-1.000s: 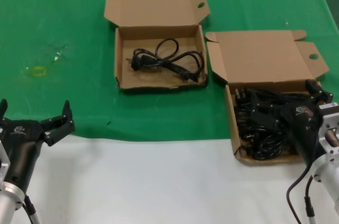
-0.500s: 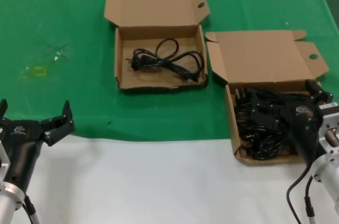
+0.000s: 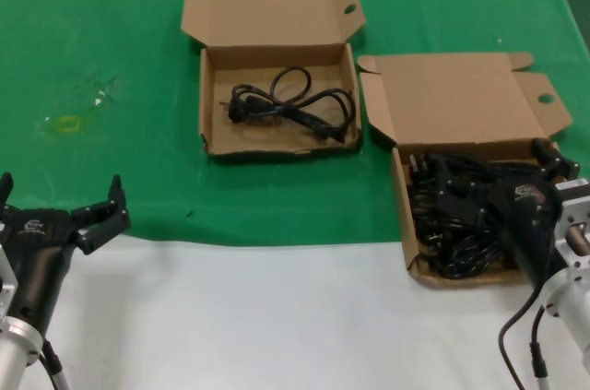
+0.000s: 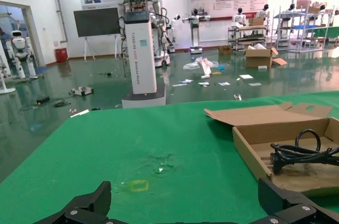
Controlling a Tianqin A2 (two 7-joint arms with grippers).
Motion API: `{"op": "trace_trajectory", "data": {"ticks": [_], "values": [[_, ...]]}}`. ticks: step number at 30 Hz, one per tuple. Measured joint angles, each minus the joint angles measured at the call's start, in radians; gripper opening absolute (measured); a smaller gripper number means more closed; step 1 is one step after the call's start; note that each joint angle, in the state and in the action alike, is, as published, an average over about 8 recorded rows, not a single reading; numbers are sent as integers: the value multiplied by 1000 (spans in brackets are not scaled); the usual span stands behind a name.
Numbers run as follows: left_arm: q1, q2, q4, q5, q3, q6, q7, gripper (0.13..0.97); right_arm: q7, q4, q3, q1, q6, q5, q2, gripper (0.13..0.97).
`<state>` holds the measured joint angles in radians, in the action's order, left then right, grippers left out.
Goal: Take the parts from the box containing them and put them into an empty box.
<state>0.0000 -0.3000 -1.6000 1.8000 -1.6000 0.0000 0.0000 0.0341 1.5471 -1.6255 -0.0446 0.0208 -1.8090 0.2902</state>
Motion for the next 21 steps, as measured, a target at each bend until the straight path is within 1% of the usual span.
{"op": "trace_trajectory", "data": {"ticks": [21], "values": [[0, 0, 0, 0, 0, 0, 0, 966, 0, 0, 0, 0, 0, 0, 0, 966]]}}
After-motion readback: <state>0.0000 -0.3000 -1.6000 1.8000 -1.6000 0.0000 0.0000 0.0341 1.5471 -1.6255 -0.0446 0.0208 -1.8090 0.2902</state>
